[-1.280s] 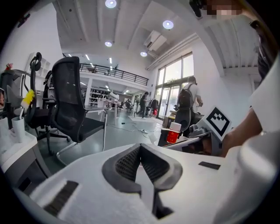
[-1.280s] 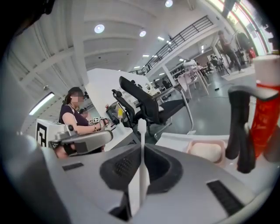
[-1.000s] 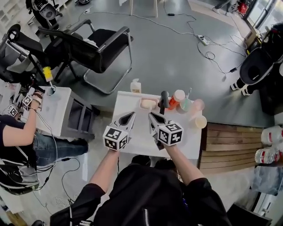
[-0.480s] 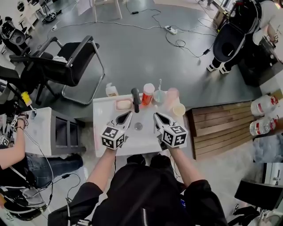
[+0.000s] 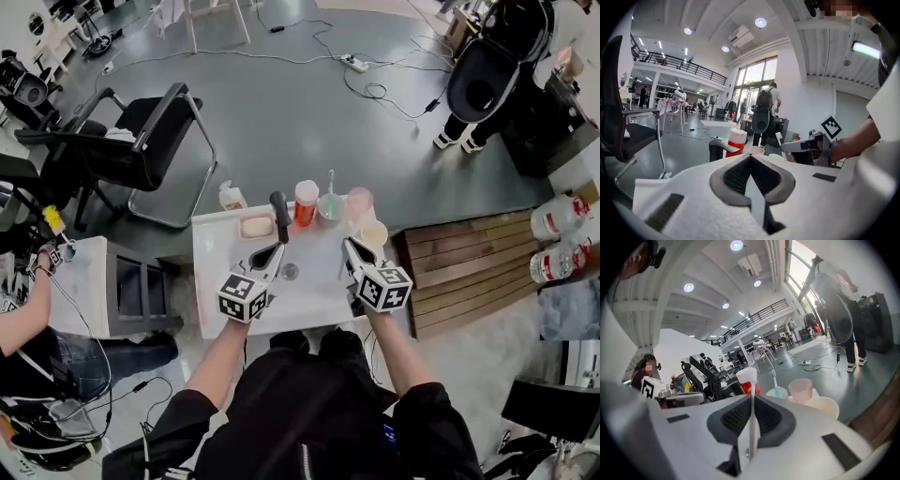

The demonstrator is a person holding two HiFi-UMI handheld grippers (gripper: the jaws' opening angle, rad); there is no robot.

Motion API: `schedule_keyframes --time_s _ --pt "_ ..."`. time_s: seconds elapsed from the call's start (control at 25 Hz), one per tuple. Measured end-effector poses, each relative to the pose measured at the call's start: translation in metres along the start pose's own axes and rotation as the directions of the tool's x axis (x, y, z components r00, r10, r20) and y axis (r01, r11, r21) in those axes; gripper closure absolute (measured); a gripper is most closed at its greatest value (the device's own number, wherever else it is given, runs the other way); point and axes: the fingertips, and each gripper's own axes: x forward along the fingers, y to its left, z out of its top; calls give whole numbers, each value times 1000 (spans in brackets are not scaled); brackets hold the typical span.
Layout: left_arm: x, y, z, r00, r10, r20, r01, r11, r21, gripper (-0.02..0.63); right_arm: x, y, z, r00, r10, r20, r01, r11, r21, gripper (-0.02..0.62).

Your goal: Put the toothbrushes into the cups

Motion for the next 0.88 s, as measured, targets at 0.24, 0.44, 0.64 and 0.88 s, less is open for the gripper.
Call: schedule_keyframes --time_s 0.24,0.44,0.64,0.88 --pt "0 7 3 999 31 -8 -31 999 -21 606 7 -32 74 993 -25 117 24 1000 5 571" --pt "0 13 -2 998 59 -14 -60 997 -38 606 25 -61 127 983 -42 177 45 999 -16 571" --pt "1 22 -9 996 85 -26 -87 995 -58 606 56 -90 147 980 -74 187 84 995 -46 569" --pt "2 35 -17 990 134 -43 -137 987 -86 606 87 -133 141 973 -147 180 169 979 -115 569"
